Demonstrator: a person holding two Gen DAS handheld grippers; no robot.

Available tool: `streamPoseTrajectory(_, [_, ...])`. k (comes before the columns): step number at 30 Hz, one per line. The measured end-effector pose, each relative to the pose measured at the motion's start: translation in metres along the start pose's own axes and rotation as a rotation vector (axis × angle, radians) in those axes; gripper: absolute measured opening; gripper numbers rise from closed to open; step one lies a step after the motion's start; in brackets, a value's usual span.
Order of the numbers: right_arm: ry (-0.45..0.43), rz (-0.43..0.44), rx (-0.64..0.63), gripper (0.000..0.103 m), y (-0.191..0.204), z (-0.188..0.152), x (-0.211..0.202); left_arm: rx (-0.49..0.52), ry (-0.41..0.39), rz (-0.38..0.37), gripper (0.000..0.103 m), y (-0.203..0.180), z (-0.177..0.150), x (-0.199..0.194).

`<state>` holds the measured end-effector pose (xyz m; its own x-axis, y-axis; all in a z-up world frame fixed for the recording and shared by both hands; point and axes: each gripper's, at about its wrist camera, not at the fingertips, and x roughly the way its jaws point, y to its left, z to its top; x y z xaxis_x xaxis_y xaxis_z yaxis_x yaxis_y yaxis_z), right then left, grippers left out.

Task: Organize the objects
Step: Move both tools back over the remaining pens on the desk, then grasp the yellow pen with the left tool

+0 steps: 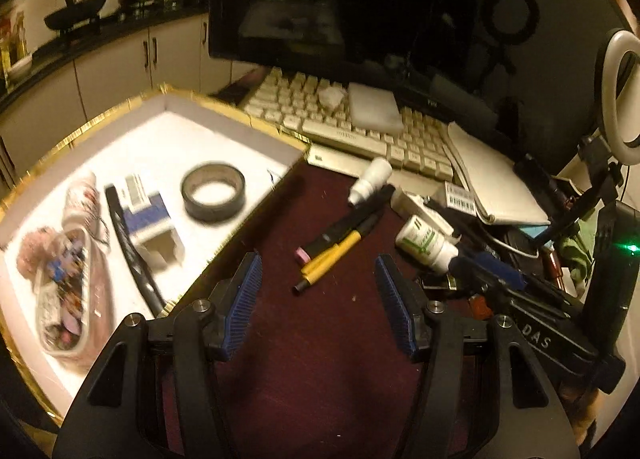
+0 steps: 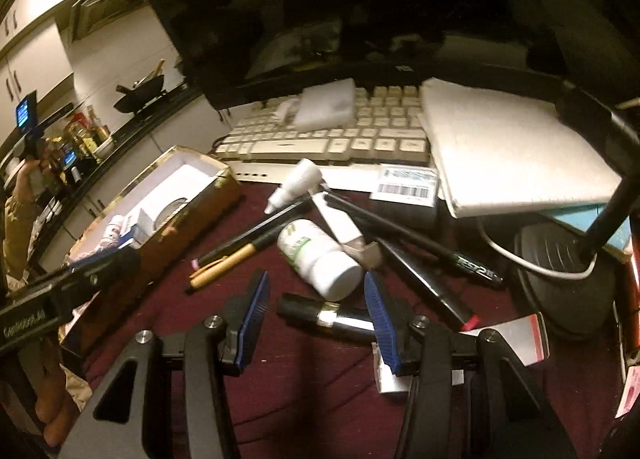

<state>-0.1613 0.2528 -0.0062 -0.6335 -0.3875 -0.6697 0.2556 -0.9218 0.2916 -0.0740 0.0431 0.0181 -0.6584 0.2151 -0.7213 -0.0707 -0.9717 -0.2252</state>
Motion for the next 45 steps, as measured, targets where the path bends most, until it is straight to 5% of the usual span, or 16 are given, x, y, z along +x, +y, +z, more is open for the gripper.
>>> streamPoseTrajectory(7, [0.011, -0.021, 0.030, 0.049, -0.012, -0.005, 0.011, 0.024, 0.050, 0.005, 0.059, -0.008, -0.009, 0.016])
streamPoseTrajectory(21, [-0.022, 0.025, 0.049, 0.049, -0.014, -0.004, 0.006, 0.077, 0.013, 0.069, 0.059, -0.010, 0.001, 0.026])
streamPoseTrajectory(31, [-0.010, 0.028, 0.045, 0.049, -0.015, -0.007, 0.007, 0.157, 0.171, -0.001, 0.059, -0.017, 0.000, 0.066])
streamPoseTrajectory(39, [0.002, 0.036, 0.049, 0.049, -0.013, -0.007, 0.009, 0.180, 0.171, -0.021, 0.017, -0.030, -0.011, 0.059])
streamPoseTrajectory(45, [-0.001, 0.026, 0.041, 0.049, -0.013, -0.007, 0.010, 0.174, 0.174, -0.023, 0.014, -0.031, -0.018, 0.052])
